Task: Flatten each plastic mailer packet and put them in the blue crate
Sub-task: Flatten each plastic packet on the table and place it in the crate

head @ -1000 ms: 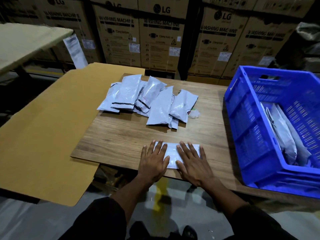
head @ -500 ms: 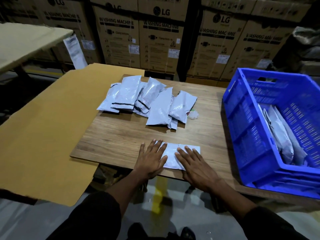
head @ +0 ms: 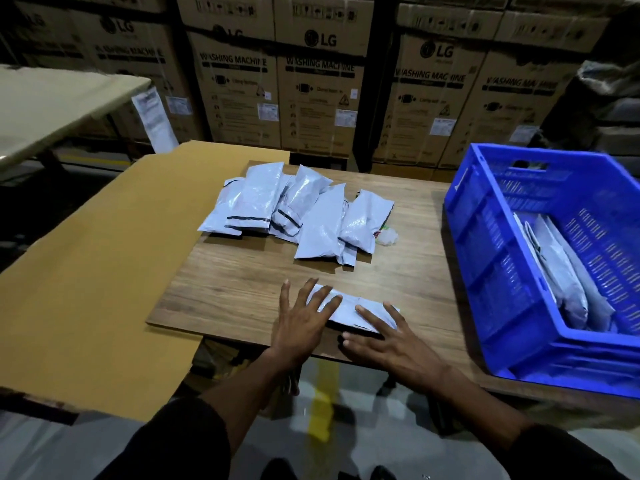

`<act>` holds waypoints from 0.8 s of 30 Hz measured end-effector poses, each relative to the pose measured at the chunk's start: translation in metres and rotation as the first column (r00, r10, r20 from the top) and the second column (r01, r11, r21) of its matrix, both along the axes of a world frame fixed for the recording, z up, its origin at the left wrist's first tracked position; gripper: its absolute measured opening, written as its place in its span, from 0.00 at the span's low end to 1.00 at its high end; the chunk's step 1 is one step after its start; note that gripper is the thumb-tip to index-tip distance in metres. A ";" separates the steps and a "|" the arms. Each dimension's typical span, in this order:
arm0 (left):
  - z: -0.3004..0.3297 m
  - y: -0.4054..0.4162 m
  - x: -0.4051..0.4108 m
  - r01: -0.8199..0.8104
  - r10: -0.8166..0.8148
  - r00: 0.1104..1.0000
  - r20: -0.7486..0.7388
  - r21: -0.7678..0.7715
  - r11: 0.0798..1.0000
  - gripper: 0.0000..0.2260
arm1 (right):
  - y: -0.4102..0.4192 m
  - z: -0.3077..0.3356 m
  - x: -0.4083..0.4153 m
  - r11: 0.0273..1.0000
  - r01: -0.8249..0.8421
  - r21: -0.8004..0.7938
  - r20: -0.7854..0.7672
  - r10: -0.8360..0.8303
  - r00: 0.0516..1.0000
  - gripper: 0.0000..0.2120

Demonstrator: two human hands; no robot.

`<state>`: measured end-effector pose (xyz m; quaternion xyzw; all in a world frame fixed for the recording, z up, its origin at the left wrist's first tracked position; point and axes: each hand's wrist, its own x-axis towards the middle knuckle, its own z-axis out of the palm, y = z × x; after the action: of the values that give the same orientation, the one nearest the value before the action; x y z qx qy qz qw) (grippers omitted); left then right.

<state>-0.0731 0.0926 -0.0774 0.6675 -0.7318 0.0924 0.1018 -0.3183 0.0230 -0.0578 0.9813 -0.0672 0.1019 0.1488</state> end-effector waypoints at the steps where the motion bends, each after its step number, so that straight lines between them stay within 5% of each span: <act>1: 0.004 0.000 -0.001 -0.018 0.018 1.000 -0.022 -0.004 1.000 0.34 | -0.001 0.003 0.003 1.000 0.004 0.017 0.072 -0.006 0.997 0.17; 4: 0.013 0.001 -0.007 -0.096 0.090 0.993 -0.075 -0.073 0.993 0.32 | -0.009 0.016 0.011 0.988 0.013 0.157 0.219 -0.048 0.975 0.15; 8: 0.024 -0.001 -0.007 -0.158 0.119 0.966 -0.229 -0.156 0.975 0.31 | -0.013 0.045 0.019 0.854 0.101 0.511 0.390 -0.335 0.858 0.14; 10: 0.019 -0.003 -0.006 -0.057 0.023 0.962 -0.272 -0.119 0.991 0.30 | -0.013 0.060 0.021 0.670 0.079 0.738 0.395 -0.524 0.755 0.19; 14: -0.010 -0.005 -0.010 0.106 -0.097 0.949 -0.300 0.013 0.994 0.29 | -0.033 0.071 0.011 0.243 0.166 0.956 0.051 -0.691 0.721 0.21; 16: -0.021 -0.002 -0.017 0.089 -0.067 0.960 -0.271 0.072 0.993 0.28 | -0.045 0.067 0.006 0.260 0.297 0.919 -0.029 -0.706 0.708 0.19; 19: -0.026 0.005 -0.029 0.003 0.014 0.980 -0.198 0.090 0.996 0.25 | -0.052 0.050 0.006 0.523 0.545 0.655 0.047 -0.748 0.662 0.16; 22: -0.016 0.005 -0.043 -0.109 0.114 0.960 -0.257 0.035 0.993 0.21 | -0.042 0.030 0.019 0.639 0.505 0.580 0.125 -0.682 0.720 0.17; 24: -0.008 -0.004 -0.051 -0.100 0.084 0.942 -0.326 -0.033 0.994 0.21 | -0.035 0.012 0.026 0.669 0.510 0.541 0.048 -0.630 0.775 0.22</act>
<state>-0.1242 0.0883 -0.0852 0.7044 -0.6707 0.0039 0.2325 -0.2926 -0.0121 -0.0461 0.8945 -0.4134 0.1423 -0.0940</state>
